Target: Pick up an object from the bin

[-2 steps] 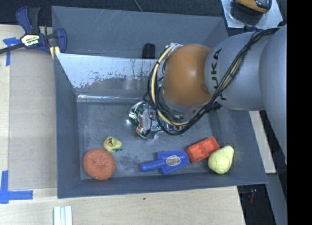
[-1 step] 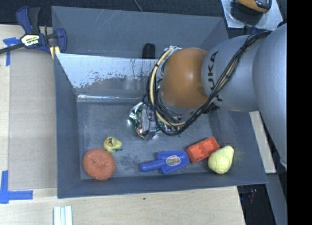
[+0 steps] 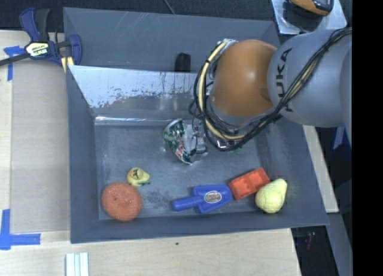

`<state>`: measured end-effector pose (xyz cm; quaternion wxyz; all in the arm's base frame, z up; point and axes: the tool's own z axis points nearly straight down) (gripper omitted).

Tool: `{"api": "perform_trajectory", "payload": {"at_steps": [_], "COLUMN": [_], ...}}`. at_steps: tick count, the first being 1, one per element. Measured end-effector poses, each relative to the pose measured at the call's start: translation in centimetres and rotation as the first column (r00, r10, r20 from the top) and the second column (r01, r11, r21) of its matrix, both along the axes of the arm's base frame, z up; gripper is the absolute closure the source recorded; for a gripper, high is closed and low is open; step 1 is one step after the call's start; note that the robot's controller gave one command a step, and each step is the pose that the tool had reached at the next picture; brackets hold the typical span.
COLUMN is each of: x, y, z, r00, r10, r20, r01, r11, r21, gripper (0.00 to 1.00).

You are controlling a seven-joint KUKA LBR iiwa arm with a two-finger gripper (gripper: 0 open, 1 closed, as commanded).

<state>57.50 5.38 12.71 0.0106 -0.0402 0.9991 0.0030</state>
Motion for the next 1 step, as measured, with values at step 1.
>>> {"api": "perform_trajectory", "payload": {"at_steps": [1], "x": [-0.50], "y": [-0.46], "z": [6.73], "r00": [1.000], "r10": [-0.006], "r20": [0.000], "r01": [0.006], "r11": [1.000], "r21": [0.001], "gripper": [1.00]}}
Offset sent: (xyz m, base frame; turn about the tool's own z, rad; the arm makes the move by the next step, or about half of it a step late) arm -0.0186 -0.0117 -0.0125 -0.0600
